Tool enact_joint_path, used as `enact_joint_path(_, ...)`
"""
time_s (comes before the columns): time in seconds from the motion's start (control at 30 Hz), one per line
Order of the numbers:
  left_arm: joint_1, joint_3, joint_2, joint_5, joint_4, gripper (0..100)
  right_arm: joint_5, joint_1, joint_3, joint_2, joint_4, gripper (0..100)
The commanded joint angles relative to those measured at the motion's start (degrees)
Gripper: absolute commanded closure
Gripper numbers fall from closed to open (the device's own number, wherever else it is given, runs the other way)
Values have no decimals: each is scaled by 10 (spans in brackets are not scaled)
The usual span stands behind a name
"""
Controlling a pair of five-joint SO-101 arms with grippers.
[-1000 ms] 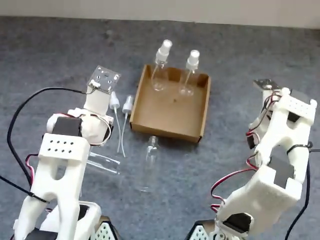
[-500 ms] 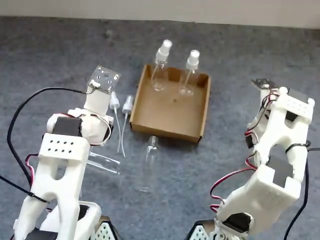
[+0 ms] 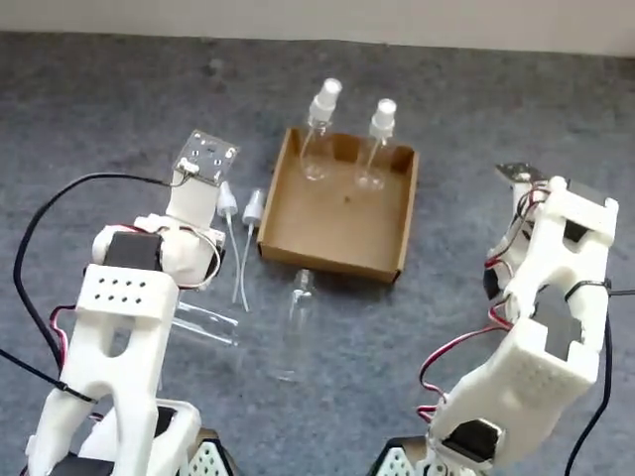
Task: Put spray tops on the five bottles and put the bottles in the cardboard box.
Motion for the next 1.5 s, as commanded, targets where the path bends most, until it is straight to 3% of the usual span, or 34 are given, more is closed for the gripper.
enact_joint_path(0.0, 8, -2, -12, 4, -11, 996, 2, -5, -32, -13, 0, 976)
enact_joint_path(0.13, 7, -7, -16, 4, -10, 996, -3, -7, -82, -31, 63, 995)
enact_joint_path(0.3, 4, -46, -16, 6, -6, 996, -69, -19, -203, -131, 140, 995)
enact_joint_path(0.5, 4, -156, -17, 67, 51, 996, -165, -160, -199, -313, 167, 995)
enact_joint_path(0.67, -2, -222, -29, 112, 98, 997, -236, -339, -24, -463, 49, 995)
enact_joint_path(0.9, -52, -224, -189, 176, 98, 997, -295, -526, 271, -597, -169, 995)
enact_joint_path(1.13, -81, -167, -293, 294, -3, 997, -316, -589, 369, -608, -294, 995)
enact_joint_path(1.3, -115, -58, -354, 371, -121, 997, -270, -618, 370, -608, -289, 995)
enact_joint_path(1.47, -116, 24, -431, 421, -178, 997, -269, -691, 377, -604, -291, 995)
